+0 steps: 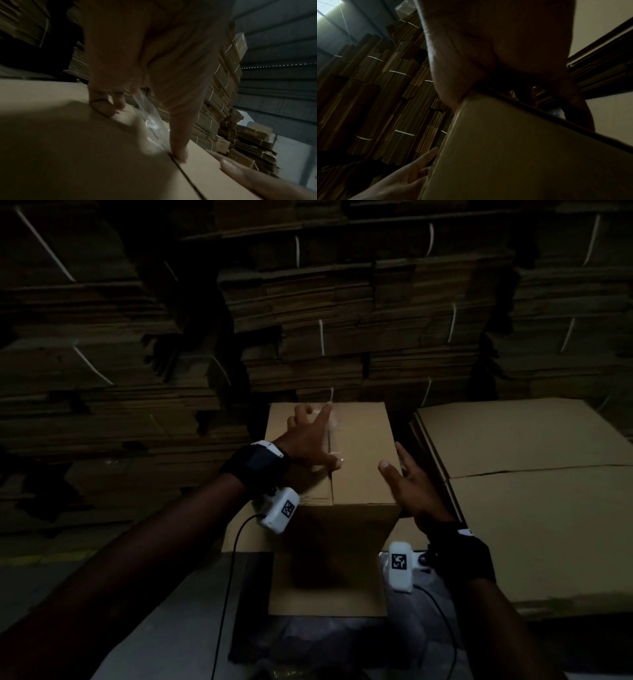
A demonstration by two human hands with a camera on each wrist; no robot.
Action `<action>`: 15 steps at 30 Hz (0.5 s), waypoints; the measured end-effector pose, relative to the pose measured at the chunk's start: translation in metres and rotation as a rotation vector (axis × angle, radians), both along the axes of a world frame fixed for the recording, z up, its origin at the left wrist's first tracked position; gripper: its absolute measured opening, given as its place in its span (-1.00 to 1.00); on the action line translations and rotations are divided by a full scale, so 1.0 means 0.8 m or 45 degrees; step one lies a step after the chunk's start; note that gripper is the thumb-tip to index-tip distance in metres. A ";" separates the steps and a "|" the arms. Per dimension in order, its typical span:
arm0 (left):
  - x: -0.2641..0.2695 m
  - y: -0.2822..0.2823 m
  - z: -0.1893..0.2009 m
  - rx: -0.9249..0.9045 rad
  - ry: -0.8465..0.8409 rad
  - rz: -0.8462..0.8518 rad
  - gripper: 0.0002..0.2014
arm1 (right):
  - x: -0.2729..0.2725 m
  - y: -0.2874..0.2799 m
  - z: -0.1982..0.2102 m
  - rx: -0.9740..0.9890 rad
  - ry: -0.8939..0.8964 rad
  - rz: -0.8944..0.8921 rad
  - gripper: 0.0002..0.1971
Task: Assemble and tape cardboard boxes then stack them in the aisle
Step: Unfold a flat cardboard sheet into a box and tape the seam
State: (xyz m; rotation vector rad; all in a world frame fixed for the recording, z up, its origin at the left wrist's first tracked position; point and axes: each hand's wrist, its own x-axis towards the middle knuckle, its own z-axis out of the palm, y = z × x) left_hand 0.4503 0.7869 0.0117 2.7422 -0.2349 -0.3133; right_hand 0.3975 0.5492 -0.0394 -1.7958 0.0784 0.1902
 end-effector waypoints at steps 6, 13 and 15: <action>0.048 0.012 0.012 0.055 0.114 -0.058 -0.38 | 0.001 0.000 -0.001 -0.024 0.016 -0.009 -0.31; 0.074 0.024 0.010 -0.294 -0.199 0.256 -0.88 | 0.000 -0.001 -0.001 0.009 -0.008 -0.011 -0.33; 0.072 0.020 0.008 -0.372 -0.226 0.308 -0.93 | 0.000 -0.001 -0.001 0.024 -0.008 -0.011 -0.34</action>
